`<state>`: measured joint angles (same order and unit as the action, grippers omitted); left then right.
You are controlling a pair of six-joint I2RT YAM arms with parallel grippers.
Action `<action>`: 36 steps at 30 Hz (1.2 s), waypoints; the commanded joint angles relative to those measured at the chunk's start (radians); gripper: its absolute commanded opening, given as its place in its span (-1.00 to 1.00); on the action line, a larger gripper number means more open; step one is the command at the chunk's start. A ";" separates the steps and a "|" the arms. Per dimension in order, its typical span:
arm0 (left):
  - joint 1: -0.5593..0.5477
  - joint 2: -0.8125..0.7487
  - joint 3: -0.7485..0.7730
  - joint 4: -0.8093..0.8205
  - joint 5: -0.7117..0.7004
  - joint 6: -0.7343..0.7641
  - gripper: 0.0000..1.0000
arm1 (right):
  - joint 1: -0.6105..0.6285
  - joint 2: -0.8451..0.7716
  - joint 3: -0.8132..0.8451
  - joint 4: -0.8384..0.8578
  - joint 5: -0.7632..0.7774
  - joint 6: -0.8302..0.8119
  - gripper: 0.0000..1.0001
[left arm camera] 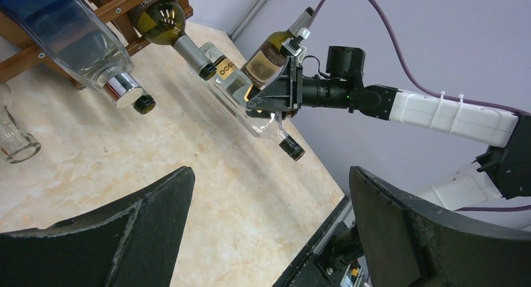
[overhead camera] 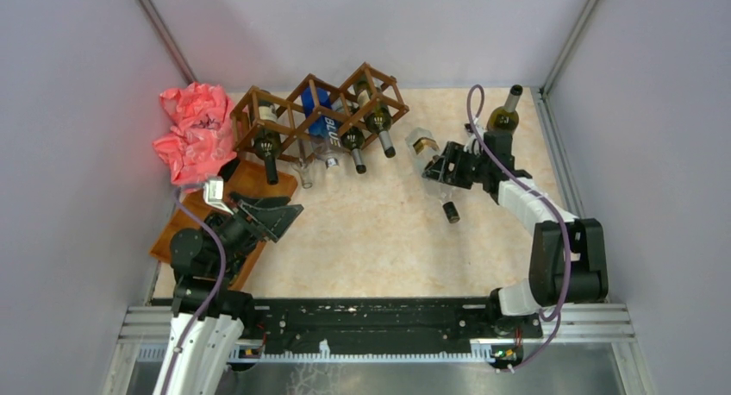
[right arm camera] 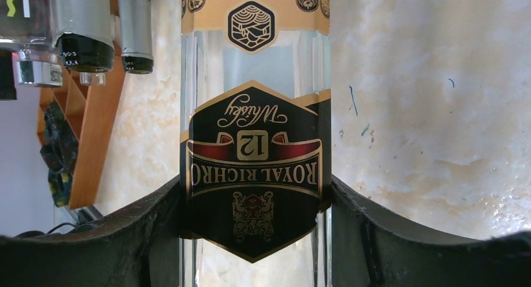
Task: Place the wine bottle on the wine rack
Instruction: Pick up the wine bottle from the center of the board, then adjust the wine bottle.
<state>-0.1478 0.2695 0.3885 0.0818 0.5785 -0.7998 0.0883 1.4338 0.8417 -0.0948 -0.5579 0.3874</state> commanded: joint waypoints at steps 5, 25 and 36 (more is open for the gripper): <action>0.004 0.015 0.006 0.072 0.036 -0.039 0.97 | -0.041 -0.102 0.009 0.228 -0.130 0.082 -1.00; -0.022 0.196 0.052 0.197 0.089 -0.164 0.97 | -0.122 -0.171 -0.052 0.391 -0.236 0.235 -1.00; -0.605 0.504 0.163 0.212 -0.381 0.041 0.97 | -0.130 -0.180 -0.063 0.420 -0.256 0.241 -1.00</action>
<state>-0.6006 0.6621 0.4667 0.2546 0.4232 -0.8715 -0.0315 1.3376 0.7551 0.1349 -0.7410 0.6151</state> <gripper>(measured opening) 0.986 0.654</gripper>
